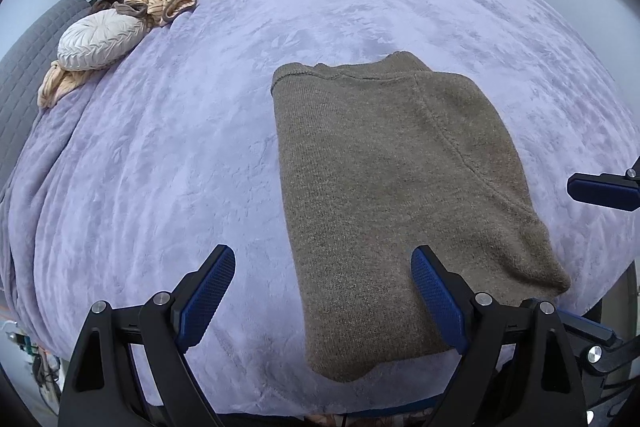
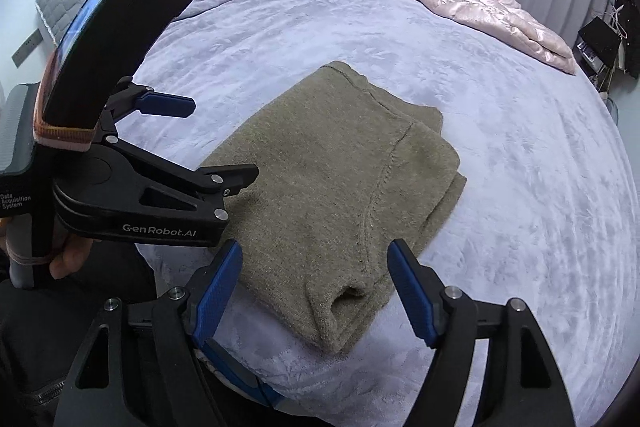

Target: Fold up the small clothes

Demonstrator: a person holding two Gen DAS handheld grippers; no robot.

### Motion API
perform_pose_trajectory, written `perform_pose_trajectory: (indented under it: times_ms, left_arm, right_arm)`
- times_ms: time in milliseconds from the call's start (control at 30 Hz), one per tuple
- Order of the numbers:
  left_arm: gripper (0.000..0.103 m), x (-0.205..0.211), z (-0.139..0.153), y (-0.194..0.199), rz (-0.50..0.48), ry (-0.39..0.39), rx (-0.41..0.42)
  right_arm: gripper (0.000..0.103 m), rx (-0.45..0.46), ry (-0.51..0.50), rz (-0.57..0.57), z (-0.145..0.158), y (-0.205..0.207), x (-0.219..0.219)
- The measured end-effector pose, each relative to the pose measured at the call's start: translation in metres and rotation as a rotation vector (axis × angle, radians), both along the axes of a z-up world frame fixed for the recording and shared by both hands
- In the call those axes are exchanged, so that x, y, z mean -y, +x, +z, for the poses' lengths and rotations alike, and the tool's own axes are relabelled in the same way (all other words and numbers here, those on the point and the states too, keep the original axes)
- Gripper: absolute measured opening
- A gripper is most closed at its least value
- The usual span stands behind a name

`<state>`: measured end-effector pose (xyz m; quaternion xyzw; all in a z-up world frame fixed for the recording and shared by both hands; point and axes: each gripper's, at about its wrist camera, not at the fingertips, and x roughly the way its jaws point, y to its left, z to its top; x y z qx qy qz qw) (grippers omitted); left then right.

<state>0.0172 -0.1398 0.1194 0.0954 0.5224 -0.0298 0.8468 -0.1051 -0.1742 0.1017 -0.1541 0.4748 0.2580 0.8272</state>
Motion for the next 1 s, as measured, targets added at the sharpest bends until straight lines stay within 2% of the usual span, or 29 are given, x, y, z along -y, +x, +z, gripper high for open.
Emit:
perform_pose_trajectory:
  times_ms: [233,1000]
  left_arm:
    - [0.091,-0.0013,-0.0030,0.0016,0.021,0.031,-0.024]
    - [0.091,-0.0041,-0.0001,0.0058,0.029,0.019,-0.016]
  right_arm:
    - [0.078,-0.001,-0.036,0.000,0.0023,-0.0088,0.0037]
    - [0.078,-0.004,-0.062,-0.003,0.0044,-0.0055,0.0019]
